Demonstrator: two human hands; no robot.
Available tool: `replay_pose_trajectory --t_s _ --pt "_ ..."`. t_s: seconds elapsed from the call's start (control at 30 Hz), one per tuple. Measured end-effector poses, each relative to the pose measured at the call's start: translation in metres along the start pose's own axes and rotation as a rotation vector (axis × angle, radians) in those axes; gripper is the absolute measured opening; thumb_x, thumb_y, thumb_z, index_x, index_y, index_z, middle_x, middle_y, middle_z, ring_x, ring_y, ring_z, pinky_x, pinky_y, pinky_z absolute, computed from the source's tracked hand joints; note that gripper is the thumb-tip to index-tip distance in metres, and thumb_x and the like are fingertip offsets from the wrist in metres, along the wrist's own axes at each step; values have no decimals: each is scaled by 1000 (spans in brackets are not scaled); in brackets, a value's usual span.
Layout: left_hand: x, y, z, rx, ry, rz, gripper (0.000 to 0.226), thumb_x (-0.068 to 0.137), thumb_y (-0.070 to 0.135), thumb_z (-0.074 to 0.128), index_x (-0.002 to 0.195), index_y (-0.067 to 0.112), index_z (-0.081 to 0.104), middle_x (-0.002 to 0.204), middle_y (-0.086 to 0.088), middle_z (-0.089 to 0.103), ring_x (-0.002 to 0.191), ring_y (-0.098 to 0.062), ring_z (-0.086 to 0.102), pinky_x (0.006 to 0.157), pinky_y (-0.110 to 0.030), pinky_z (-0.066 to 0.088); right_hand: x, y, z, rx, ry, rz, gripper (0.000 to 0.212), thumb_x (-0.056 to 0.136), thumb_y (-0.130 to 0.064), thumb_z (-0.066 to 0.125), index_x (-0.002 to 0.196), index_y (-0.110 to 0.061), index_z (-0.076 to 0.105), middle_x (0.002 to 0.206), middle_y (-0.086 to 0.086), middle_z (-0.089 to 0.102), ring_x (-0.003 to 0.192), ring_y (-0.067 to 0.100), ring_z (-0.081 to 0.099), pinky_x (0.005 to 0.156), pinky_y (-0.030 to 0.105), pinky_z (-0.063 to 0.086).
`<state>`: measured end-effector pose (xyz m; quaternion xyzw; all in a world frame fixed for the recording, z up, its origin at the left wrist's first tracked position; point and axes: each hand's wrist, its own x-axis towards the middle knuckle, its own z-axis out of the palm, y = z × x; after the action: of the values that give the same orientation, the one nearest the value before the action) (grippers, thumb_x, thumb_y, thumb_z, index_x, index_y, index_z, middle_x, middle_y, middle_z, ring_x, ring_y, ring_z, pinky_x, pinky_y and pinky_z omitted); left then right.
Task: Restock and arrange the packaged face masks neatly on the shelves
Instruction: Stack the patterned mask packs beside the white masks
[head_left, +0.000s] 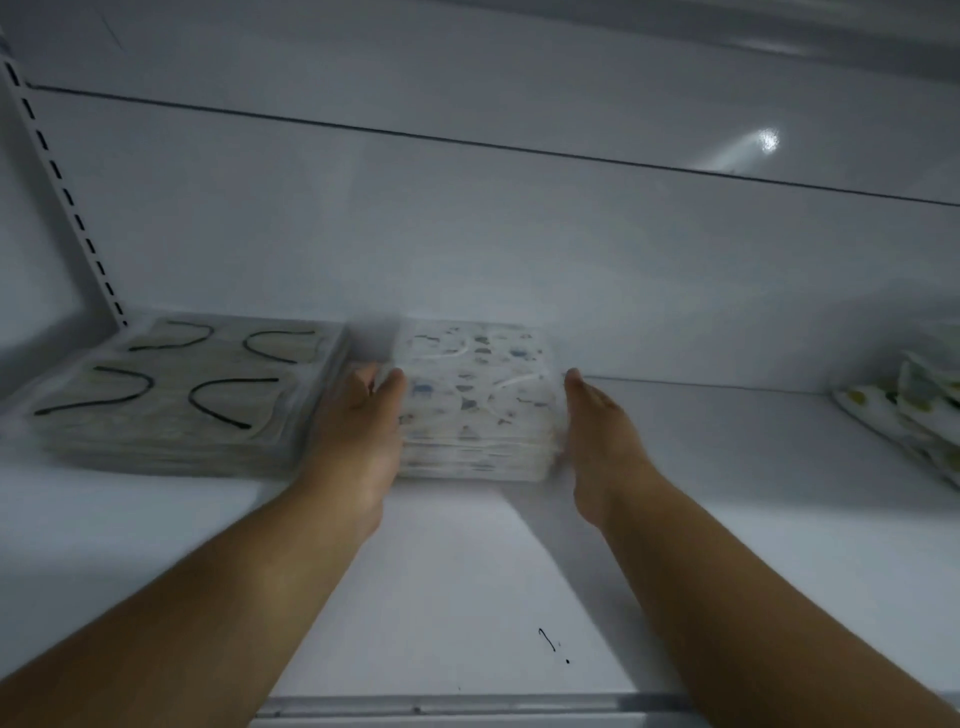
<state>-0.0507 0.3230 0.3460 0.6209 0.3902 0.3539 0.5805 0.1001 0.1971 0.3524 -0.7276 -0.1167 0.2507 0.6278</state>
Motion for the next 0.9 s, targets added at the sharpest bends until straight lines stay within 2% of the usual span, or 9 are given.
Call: replay_pose_trajectory --t_s 0.17,0.23,0.27,0.3,0.37,0.43,0.53,0.7,0.9 --pt "1 -2 2 -79 -55 -37 52 72 66 52 105 27 66 109 -5 70 106 -24 66 98 -53 51 -5 9 13 46 -46 -69 86 62 -82 55 131 -31 58 133 -7 62 122 21 59 107 50 46" --pt "-2 -2 -4 -11 -74 14 57 73 66 53 108 21 61 113 -11 67 104 -22 64 93 -42 49 -1 17 3 -52 -48 -173 64 62 -80 62 102 -30 59 108 -11 66 99 14 64 86 39 57" --pt "-3 -5 -6 16 -89 33 53 76 63 57 109 21 60 111 -3 69 105 -17 64 91 -39 49 -6 18 -1 -129 -70 -208 50 67 -76 67 91 -33 56 93 -14 64 86 10 62 72 32 56" --pt "-4 -7 -9 39 -109 62 40 81 57 63 105 24 61 102 11 69 101 -7 65 88 -32 48 -7 19 -4 -191 -105 -233 45 69 -71 73 90 -34 56 89 -17 63 84 9 62 71 30 55" --pt "-5 -9 -10 65 -150 82 31 82 51 71 108 37 62 99 26 66 96 6 62 89 -28 47 -9 20 -7 -359 -183 -298 68 67 -61 83 124 -36 55 113 -27 62 107 5 60 92 17 50" --pt "-7 -12 -10 63 -180 87 67 69 58 76 130 38 56 119 22 66 112 -1 61 103 -35 48 -15 16 -4 -555 -191 -347 104 74 -45 85 155 -22 25 133 -25 46 123 0 45 94 -3 29" --pt "-5 -16 -11 58 -203 104 81 63 46 84 136 31 52 124 17 66 117 -5 61 108 -40 47 -17 15 -2 -721 -136 -421 111 77 -52 79 159 -15 14 160 -6 31 146 11 30 114 17 23" --pt "-2 -15 -16 249 -224 183 75 73 16 88 132 35 47 122 17 64 113 -7 62 108 -36 47 -22 17 1 -832 -105 -449 115 80 -59 72 160 -16 2 168 -4 4 152 7 7 109 12 7" --pt "-3 -11 -19 420 -227 307 75 77 25 85 141 26 46 134 10 59 119 -11 58 107 -32 45 -22 16 -7 -844 -65 -457 102 81 -51 76 158 -17 19 163 -3 27 149 12 24 110 17 18"
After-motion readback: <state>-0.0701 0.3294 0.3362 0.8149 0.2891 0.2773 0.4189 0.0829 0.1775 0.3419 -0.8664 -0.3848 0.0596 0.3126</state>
